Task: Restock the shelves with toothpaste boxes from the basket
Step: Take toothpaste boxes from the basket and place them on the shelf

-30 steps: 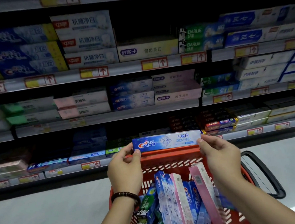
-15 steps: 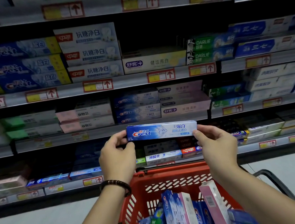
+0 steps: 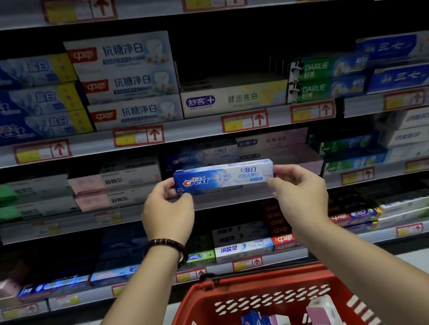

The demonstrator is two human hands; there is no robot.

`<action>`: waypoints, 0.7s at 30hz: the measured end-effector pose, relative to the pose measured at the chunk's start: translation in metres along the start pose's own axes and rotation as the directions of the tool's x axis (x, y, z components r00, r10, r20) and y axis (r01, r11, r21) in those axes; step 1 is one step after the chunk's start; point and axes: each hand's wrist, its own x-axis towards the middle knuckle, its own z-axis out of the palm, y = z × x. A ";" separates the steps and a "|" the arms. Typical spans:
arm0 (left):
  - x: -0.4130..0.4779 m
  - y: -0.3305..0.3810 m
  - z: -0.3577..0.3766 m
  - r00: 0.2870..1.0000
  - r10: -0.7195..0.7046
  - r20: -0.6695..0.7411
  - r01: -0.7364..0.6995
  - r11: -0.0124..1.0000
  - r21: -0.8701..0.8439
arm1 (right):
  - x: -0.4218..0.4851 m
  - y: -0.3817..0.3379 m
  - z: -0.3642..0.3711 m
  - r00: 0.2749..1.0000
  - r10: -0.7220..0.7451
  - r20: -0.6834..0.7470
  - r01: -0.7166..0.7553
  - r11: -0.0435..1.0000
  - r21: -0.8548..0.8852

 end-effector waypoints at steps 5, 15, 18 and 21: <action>0.027 -0.005 0.012 0.999 -0.043 -0.002 0.043 0.999 0.006 | 0.022 -0.002 0.022 0.999 -0.016 0.039 0.020 0.997 -0.081; 0.052 -0.014 0.015 0.996 -0.072 0.048 0.072 0.997 -0.013 | 0.046 0.011 0.055 0.992 0.029 0.125 -0.017 0.995 -0.096; 0.056 -0.018 0.014 0.994 -0.057 0.092 0.059 0.998 -0.017 | 0.054 0.016 0.063 0.989 0.036 0.144 -0.023 0.996 -0.089; 0.060 -0.023 0.016 0.992 -0.052 0.118 0.050 0.999 0.017 | 0.061 0.020 0.073 0.983 0.051 0.178 -0.033 0.994 -0.102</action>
